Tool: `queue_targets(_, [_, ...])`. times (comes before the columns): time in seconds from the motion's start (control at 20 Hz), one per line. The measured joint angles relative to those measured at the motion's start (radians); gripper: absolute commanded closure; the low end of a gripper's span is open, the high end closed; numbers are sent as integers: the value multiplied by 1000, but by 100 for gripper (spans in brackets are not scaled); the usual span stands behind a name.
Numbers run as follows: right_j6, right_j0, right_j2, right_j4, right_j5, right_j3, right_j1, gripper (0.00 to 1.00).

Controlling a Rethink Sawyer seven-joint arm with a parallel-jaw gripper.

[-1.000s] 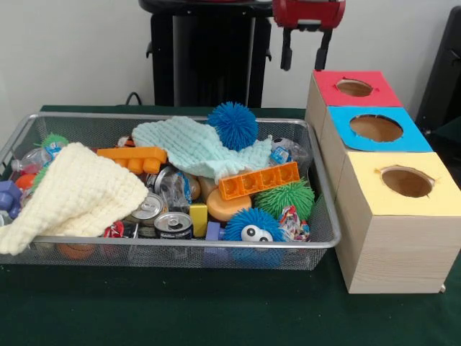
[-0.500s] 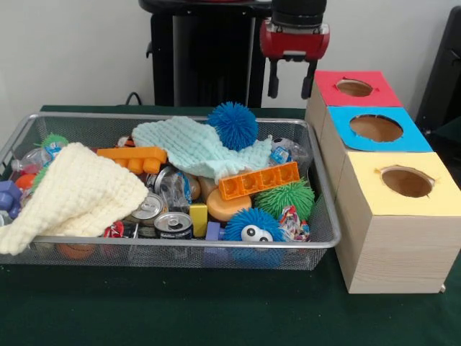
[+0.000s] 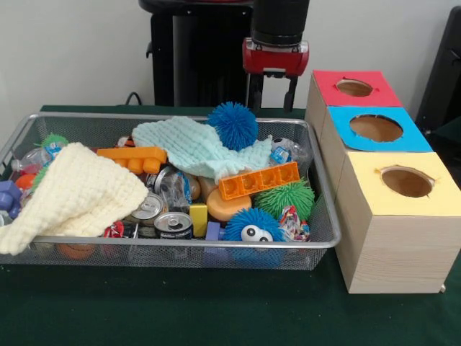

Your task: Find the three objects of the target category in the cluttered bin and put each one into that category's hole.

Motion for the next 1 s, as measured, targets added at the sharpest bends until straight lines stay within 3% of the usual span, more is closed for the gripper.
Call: queue_targets(1.0, [0, -39, 31, 0, -54, -1, 99, 0])
